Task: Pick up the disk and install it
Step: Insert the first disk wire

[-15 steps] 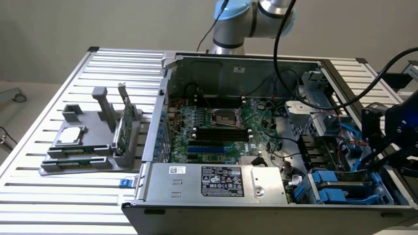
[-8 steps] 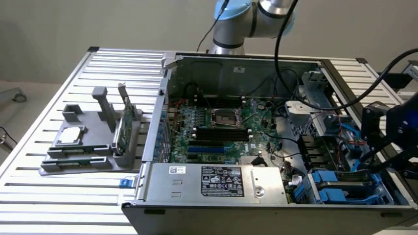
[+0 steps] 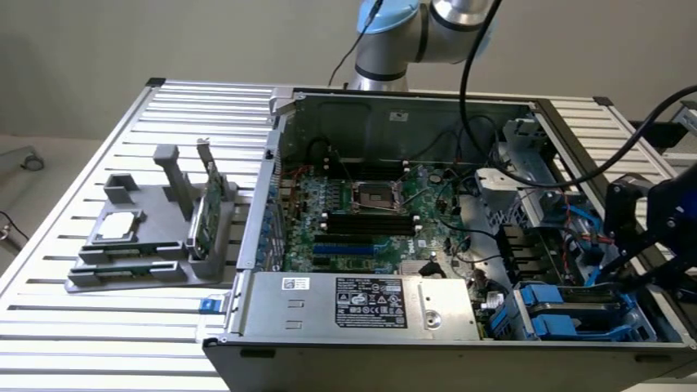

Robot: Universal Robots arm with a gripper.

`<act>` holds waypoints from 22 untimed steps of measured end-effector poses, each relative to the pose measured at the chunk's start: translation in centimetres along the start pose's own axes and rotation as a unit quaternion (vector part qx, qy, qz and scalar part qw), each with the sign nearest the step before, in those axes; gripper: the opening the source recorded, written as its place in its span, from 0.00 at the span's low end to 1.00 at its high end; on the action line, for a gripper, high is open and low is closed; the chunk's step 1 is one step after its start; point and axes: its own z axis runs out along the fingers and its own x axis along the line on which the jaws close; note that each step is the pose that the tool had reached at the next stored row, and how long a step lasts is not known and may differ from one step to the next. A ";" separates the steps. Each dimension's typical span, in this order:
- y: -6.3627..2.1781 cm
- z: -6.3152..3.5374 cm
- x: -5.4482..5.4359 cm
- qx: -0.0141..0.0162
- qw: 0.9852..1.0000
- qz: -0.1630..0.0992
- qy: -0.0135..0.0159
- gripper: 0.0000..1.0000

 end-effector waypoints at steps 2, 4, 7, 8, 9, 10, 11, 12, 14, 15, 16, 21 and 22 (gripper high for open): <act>-0.02 0.14 0.0 0.000 1.000 0.000 0.000 0.29; -0.03 0.25 -0.1 0.000 1.000 0.000 0.000 0.29; -0.04 0.33 -0.1 0.000 1.000 0.000 0.000 0.29; -0.04 0.35 -0.1 0.000 1.000 0.000 0.000 0.29; -0.03 0.37 0.0 0.000 1.000 0.000 0.000 0.29; -0.03 0.36 0.0 0.001 1.000 0.000 0.000 0.29; -0.02 0.37 0.1 0.001 1.000 0.000 0.000 0.29; 0.00 0.38 0.2 0.001 1.000 0.000 0.000 0.29; 0.07 0.40 0.3 0.001 1.000 0.000 0.000 0.29; 0.11 0.42 0.4 0.001 1.000 0.000 0.000 0.29; 0.15 0.45 0.5 0.001 1.000 0.000 0.000 0.29; 0.23 0.59 0.6 0.001 1.000 0.000 0.000 0.29; 0.27 0.60 0.6 0.001 1.000 0.000 -0.001 0.29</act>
